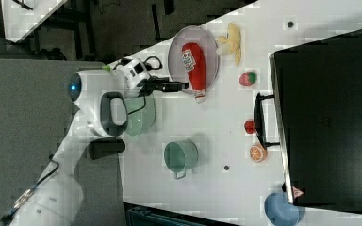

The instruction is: Pick ketchup from plate and place it on table.

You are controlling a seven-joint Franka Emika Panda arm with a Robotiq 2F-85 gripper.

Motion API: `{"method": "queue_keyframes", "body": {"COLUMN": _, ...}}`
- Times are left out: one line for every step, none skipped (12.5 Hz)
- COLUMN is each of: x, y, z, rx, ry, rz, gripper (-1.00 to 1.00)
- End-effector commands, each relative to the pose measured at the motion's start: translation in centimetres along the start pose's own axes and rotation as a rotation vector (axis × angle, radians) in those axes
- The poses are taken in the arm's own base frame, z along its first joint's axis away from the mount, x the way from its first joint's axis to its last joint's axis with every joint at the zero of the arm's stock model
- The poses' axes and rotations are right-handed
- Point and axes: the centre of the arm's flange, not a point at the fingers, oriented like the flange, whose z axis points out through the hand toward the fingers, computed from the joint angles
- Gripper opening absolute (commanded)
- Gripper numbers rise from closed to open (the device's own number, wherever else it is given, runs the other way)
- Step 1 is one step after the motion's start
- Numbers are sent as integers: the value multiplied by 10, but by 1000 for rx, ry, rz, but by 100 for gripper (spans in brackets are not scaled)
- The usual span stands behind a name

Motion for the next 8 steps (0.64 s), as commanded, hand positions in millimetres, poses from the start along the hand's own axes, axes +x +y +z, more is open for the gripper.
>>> {"method": "queue_keyframes", "body": {"x": 21, "y": -19, "z": 7, "rx": 19, "ry": 64, "rz": -203, "gripper": 100}}
{"method": "queue_keyframes", "body": {"x": 26, "y": -21, "z": 19, "rx": 20, "ry": 56, "rz": -204, "gripper": 100}}
{"method": "queue_keyframes", "body": {"x": 30, "y": -23, "z": 31, "rx": 19, "ry": 48, "rz": -204, "gripper": 100}}
{"method": "queue_keyframes", "body": {"x": 33, "y": -23, "z": 43, "rx": 17, "ry": 39, "rz": -204, "gripper": 100}}
{"method": "queue_keyframes", "body": {"x": 34, "y": -23, "z": 54, "rx": 7, "ry": 30, "rz": -215, "gripper": 100}}
{"method": "queue_keyframes", "body": {"x": 34, "y": -21, "z": 65, "rx": -13, "ry": 22, "rz": -235, "gripper": 100}}
{"method": "queue_keyframes", "body": {"x": 34, "y": -20, "z": 73, "rx": -35, "ry": 22, "rz": -258, "gripper": 100}}
{"method": "queue_keyframes", "body": {"x": 34, "y": -18, "z": 80, "rx": -49, "ry": 26, "rz": -275, "gripper": 100}}
